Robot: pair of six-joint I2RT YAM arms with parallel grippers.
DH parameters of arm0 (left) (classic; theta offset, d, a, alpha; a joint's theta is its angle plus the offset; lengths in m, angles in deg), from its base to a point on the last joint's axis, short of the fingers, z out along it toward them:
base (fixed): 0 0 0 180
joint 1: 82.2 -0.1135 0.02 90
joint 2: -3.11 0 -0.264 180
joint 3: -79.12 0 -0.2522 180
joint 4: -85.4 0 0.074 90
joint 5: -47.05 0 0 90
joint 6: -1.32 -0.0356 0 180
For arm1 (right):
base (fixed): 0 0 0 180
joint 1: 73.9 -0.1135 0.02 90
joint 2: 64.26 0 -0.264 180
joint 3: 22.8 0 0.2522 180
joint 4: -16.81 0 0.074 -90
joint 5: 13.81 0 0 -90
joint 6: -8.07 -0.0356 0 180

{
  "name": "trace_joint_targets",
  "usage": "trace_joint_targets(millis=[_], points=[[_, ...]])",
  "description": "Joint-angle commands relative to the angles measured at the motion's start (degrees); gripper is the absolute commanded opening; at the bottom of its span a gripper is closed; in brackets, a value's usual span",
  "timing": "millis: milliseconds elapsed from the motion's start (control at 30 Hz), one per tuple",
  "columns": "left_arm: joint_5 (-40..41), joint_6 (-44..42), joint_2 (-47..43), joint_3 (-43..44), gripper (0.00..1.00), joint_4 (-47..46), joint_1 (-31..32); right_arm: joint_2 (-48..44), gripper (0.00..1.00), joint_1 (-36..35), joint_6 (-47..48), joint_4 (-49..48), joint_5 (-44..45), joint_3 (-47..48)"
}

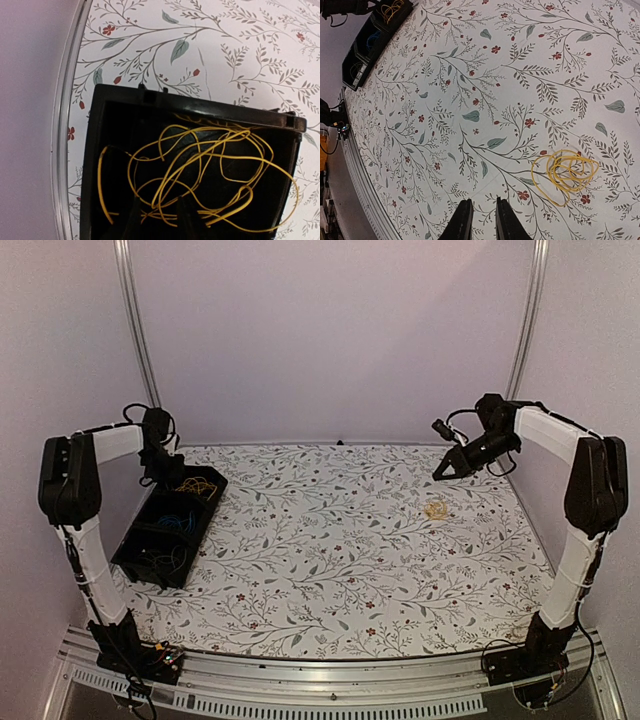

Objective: Untangle the cables

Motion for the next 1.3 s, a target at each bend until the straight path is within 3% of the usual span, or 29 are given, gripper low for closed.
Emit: trace_joint_targets(millis=[0,200,567,867,1267], points=[[4.4,1.6,-5.1,3.1,0.35,7.2,0.7,2.8,0.20,1.8,0.5,-1.8,5.5,-0.6],[5.2,4.8,-13.7,3.3,0.41,10.1,1.5,4.9,0.21,2.7,-0.4,-5.3,11.3,-1.6],[2.5,10.3,-21.3,4.1,0.47,5.6,14.8,10.5,0.27,2.8,-0.2,-10.4,16.2,-1.6],[1.3,12.3,-17.4,8.0,0.46,3.9,27.6,15.8,0.27,2.7,-0.5,-14.4,18.0,0.1],[0.7,13.0,-8.7,17.6,0.45,5.4,35.8,23.1,0.27,2.8,-1.5,-17.7,16.3,7.3]])
